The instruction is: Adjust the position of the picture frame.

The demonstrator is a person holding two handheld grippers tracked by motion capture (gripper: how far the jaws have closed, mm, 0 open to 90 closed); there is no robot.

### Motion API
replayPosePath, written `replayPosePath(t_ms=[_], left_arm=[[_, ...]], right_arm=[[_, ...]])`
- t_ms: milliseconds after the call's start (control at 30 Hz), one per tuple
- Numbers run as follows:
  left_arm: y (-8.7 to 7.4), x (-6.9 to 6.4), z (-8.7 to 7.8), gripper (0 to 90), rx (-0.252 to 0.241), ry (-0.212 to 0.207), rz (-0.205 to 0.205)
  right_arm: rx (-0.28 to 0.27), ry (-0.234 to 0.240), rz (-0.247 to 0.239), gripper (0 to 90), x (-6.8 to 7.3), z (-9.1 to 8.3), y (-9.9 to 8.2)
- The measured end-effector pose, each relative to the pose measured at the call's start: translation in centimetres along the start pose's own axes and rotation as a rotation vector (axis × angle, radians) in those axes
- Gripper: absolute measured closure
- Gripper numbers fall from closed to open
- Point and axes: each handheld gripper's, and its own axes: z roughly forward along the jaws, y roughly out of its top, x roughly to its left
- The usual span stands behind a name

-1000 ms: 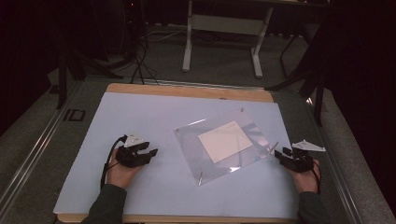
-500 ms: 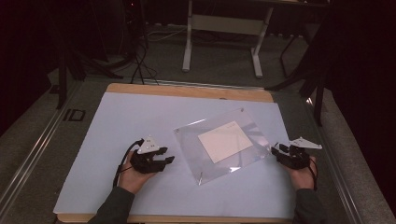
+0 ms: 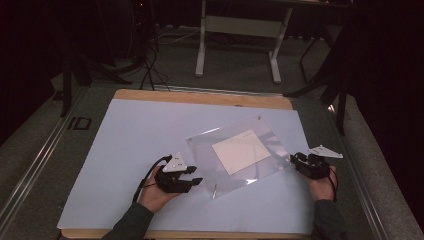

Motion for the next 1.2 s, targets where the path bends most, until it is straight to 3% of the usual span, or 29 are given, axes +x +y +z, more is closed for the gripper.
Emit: replayPosePath(t_ms=[167, 233, 400, 600, 767, 833, 967, 1100, 1200], left_arm=[[0.2, -0.8, 1.0, 55.6, 0.029, -0.034, 0.033], [0.4, -1.4, 1.7, 56.2, 0.042, -0.071, 0.064], [0.5, -2.2, 2.6, 56.7, 0.037, -0.13, 0.088], [0.6, -2.7, 4.1, 60.6, 0.051, -0.138, 0.103], [0.7, -3.1, 5.4, 72.6, 0.087, -0.154, 0.116], [0.8, -3.2, 5.7, 76.4, 0.098, -0.139, 0.13], [0.7, -3.2, 5.9, 78.1, 0.095, -0.14, 0.125], [0.7, -3.2, 6.3, 80.8, 0.086, -0.129, 0.147], [0.7, -3.2, 6.4, 81.8, 0.083, -0.131, 0.158]], right_arm=[[0.004, -0.004, 0.004, 64.5, 0.1, 0.1, 0.0], [0.006, -0.009, 0.009, 65.7, 0.1, 0.2, 0.0], [0.004, -0.014, 0.019, 67.9, 0.1, 0.3, 0.0], [0.005, -0.013, 0.026, 71.7, 0.3, 0.5, 0.0], [0.008, -0.02, 0.027, 75.1, 0.6, 0.9, 0.1], [0.009, -0.017, 0.025, 75.7, 0.6, 1.0, 0.0], [0.017, -0.018, 0.016, 76.3, 0.9, 1.3, -0.1], [0.019, -0.03, 0.008, 77.6, 1.2, 1.7, -0.1], [0.014, -0.024, 0.029, 79.2, 1.1, 1.8, -0.1]])
